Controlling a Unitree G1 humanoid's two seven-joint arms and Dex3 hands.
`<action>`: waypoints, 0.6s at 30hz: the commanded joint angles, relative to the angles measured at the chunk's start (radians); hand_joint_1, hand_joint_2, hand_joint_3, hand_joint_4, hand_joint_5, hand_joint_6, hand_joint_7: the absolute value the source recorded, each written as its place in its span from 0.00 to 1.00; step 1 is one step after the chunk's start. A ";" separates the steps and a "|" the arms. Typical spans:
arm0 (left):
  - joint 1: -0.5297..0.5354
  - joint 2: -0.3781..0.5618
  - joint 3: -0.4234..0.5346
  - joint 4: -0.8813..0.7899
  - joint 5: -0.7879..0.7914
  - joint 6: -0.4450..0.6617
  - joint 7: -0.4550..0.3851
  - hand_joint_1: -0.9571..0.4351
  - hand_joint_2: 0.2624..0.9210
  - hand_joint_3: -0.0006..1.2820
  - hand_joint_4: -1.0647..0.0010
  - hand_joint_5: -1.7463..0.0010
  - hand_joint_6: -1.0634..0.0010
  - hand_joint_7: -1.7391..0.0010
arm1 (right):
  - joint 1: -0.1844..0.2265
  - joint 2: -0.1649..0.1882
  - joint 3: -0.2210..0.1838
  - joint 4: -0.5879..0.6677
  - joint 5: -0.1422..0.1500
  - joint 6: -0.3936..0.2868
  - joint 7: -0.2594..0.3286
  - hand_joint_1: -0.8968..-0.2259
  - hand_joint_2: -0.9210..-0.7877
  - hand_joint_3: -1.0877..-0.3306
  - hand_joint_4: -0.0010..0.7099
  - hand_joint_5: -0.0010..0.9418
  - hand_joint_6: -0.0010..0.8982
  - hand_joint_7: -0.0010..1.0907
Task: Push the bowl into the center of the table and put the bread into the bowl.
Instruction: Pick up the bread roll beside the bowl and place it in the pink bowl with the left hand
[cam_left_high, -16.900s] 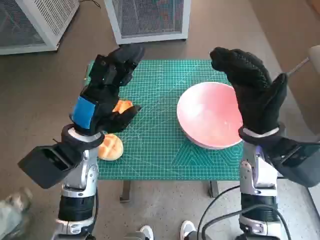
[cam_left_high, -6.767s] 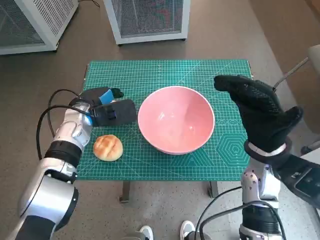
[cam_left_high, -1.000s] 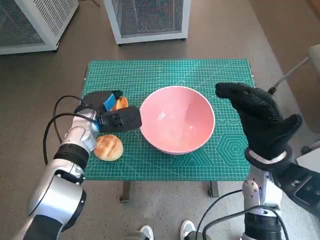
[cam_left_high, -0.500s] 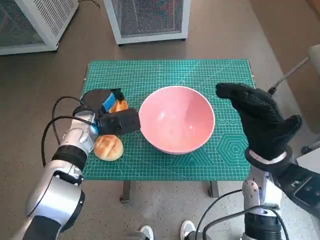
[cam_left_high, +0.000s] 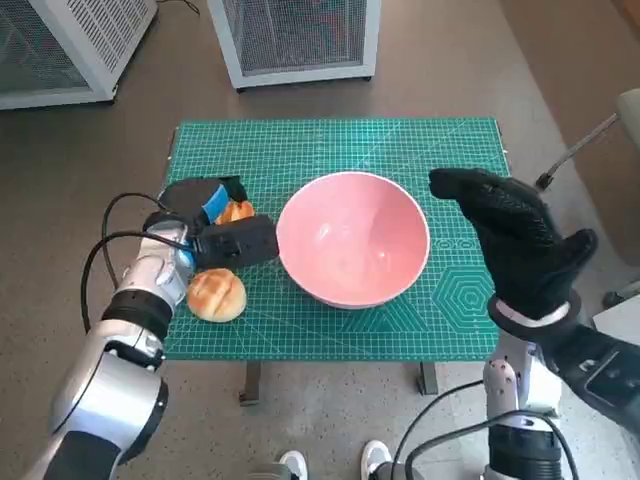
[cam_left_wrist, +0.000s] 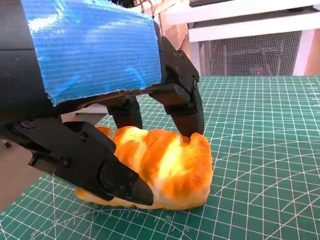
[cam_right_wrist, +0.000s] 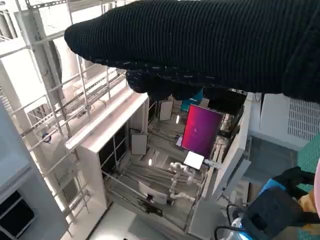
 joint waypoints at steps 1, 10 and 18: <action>-0.028 0.027 0.025 -0.027 -0.018 -0.011 -0.010 0.69 1.00 0.06 0.37 0.29 0.41 0.37 | 0.001 0.001 0.001 0.014 0.002 -0.001 0.013 0.73 0.00 0.84 0.54 0.00 0.12 0.63; -0.039 0.063 0.080 -0.164 -0.045 -0.060 0.035 0.69 1.00 0.05 0.36 0.31 0.41 0.36 | -0.002 0.000 0.000 0.016 0.006 0.001 0.021 0.73 0.00 0.83 0.54 0.00 0.13 0.62; 0.039 0.087 0.148 -0.478 -0.064 -0.057 0.035 0.69 1.00 0.04 0.33 0.35 0.38 0.35 | -0.002 0.004 0.006 0.009 0.005 0.012 0.017 0.73 0.00 0.83 0.54 0.00 0.14 0.62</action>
